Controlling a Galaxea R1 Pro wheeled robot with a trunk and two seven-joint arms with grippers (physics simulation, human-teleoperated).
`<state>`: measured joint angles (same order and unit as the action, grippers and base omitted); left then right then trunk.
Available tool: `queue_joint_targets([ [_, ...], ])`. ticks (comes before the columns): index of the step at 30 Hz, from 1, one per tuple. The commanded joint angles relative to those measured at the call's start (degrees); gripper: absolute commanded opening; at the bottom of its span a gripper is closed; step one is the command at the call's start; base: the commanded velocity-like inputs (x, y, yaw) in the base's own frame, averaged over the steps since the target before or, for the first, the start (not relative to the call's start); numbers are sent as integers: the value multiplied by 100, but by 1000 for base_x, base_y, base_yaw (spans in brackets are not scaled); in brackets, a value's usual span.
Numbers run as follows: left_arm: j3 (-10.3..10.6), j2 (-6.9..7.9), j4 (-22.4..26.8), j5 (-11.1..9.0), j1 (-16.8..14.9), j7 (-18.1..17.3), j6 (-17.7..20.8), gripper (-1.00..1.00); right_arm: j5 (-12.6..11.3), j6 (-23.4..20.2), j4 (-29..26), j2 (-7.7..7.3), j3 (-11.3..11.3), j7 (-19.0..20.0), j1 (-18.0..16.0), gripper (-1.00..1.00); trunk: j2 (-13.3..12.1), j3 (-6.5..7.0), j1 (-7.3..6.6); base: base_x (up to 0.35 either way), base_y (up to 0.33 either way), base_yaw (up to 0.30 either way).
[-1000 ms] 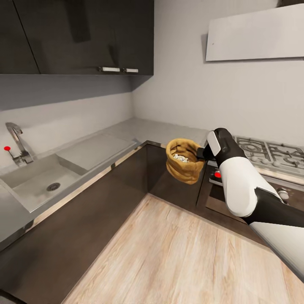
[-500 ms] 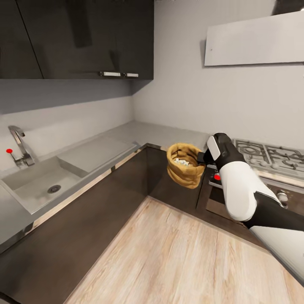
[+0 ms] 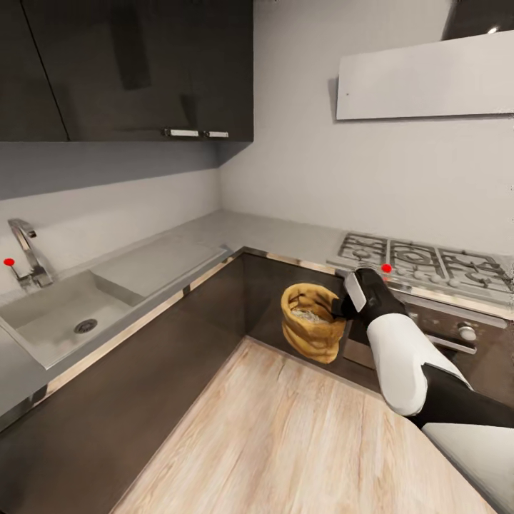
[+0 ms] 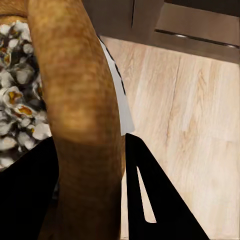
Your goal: In the kitchen, take the popcorn bag from the countertop, put it into the microwave, and heat it until the popcorn is cooked so the cooked popcorn ends up inside the bag.
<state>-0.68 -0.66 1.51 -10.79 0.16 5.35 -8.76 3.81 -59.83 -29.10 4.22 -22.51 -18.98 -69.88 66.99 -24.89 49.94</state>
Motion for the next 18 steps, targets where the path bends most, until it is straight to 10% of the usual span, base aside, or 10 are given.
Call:
queue_joint_targets([
  [1,-3,1,7,-29,2,10,-11,100,33,-17,-8,9,-43,7,61,-100,4,4,0,0,0,-106],
  [18,1,4,7,-29,2,10,-11,100,2,-17,1,38,-43,0,220,-100,4,154,0,0,0,-114],
])
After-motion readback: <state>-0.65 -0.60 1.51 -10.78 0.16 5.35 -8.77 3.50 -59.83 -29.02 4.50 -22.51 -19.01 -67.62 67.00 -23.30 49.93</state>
